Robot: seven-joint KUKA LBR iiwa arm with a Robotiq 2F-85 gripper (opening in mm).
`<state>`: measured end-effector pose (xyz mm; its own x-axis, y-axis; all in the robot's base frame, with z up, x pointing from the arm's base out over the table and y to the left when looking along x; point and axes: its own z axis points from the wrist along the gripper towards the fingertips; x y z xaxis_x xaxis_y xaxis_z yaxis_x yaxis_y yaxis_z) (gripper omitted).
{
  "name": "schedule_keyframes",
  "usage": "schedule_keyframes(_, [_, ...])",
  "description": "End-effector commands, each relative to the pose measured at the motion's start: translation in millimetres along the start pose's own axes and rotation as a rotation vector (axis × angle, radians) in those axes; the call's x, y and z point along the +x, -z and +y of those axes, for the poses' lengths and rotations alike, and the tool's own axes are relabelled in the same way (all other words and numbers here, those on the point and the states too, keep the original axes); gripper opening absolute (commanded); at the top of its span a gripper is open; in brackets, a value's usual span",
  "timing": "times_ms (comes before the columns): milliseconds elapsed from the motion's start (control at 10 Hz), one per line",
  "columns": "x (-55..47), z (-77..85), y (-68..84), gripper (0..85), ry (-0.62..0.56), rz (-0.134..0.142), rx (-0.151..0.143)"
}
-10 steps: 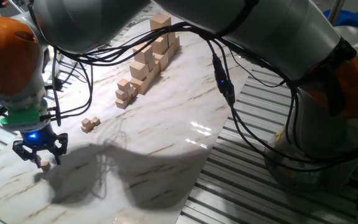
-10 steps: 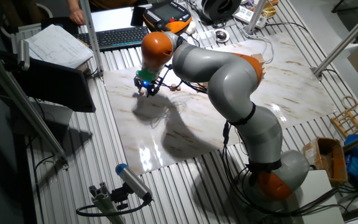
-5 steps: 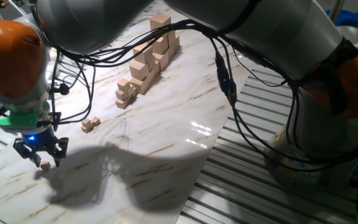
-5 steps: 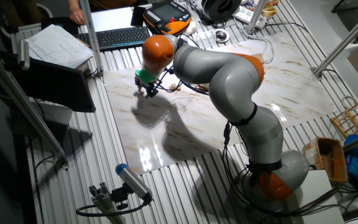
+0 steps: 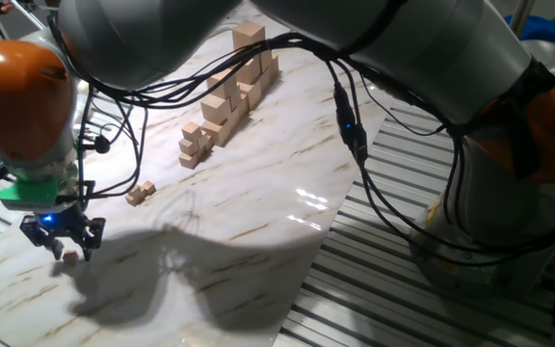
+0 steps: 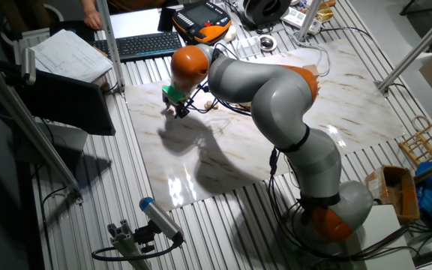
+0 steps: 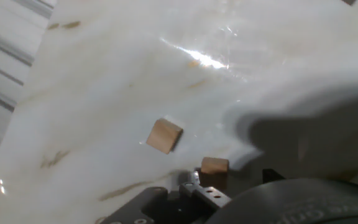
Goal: Stack the blocks into a pyramid shape
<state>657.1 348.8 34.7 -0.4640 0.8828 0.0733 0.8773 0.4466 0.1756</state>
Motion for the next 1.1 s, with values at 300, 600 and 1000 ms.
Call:
schedule_keyframes(300, [-0.9, 2.5, -6.0, 34.0, -0.017, -0.012, -0.008])
schedule_keyframes(600, [-1.1, 2.6, -6.6, 34.0, -0.018, -0.012, -0.008])
schedule_keyframes(1000, [-3.0, 1.9, -3.5, 0.0, -0.028, -0.067, 0.008])
